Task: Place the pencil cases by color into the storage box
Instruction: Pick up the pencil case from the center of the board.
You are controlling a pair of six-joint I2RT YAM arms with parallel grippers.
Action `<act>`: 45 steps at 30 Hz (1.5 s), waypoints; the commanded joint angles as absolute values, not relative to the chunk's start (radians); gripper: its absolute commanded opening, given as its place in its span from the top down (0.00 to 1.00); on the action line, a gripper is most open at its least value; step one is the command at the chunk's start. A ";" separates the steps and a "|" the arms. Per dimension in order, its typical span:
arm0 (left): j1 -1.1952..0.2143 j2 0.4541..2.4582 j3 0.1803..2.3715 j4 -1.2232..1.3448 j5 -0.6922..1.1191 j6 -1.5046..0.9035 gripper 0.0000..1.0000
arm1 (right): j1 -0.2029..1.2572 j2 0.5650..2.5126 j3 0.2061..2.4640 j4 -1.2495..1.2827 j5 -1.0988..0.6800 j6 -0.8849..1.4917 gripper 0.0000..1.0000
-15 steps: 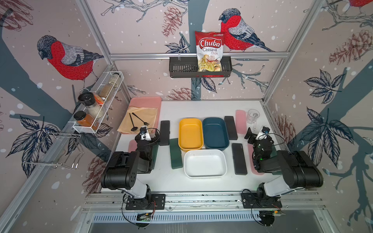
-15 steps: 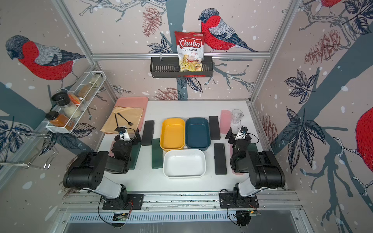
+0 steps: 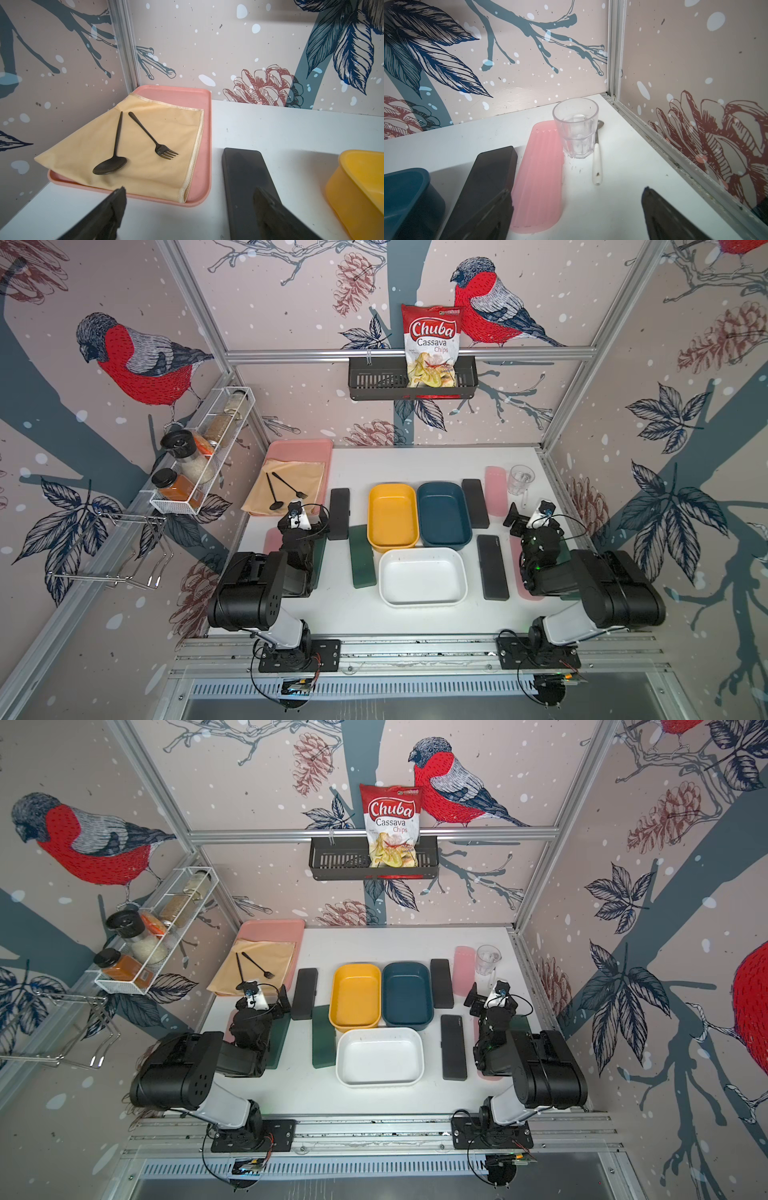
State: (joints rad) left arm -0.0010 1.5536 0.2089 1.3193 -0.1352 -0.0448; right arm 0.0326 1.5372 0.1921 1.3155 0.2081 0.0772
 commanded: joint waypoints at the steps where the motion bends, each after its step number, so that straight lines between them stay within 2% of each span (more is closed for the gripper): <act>1: -0.001 1.551 0.212 1.338 -0.144 -0.038 0.01 | 0.033 1.538 0.193 1.338 0.215 0.077 0.00; 7: -0.005 1.535 0.225 1.304 -0.182 -0.047 0.02 | 0.010 1.532 0.188 1.341 0.167 0.091 0.00; 12: -0.007 1.410 0.380 0.929 -0.253 -0.072 0.02 | -0.009 1.454 0.203 1.248 0.203 0.130 0.02; 15: -0.005 1.380 0.531 0.655 -0.315 -0.107 0.02 | -0.015 1.369 0.276 1.031 0.251 0.140 0.03; 19: -0.005 1.394 0.703 0.383 -0.321 -0.160 0.03 | -0.018 1.304 0.463 0.602 0.284 0.138 0.01; 24: -0.006 1.383 0.789 0.259 -0.263 -0.220 0.03 | -0.018 1.307 0.658 0.233 0.249 0.179 0.00; 29: -0.007 1.367 0.849 0.170 -0.246 -0.262 0.03 | 0.012 1.399 0.854 -0.059 0.163 0.257 0.00; 34: -0.007 1.370 0.911 0.089 -0.259 -0.273 0.03 | 0.073 1.611 1.123 -0.362 0.141 0.321 0.00; 45: -0.006 1.375 0.963 0.030 -0.279 -0.282 0.03 | 0.105 1.890 1.408 -0.523 0.146 0.372 0.00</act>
State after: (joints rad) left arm -0.0048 1.3731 0.9485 0.0555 -0.2649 -0.2737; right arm 0.0994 1.8500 1.3598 -0.4469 0.1486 0.3466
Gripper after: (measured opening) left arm 0.973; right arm 0.999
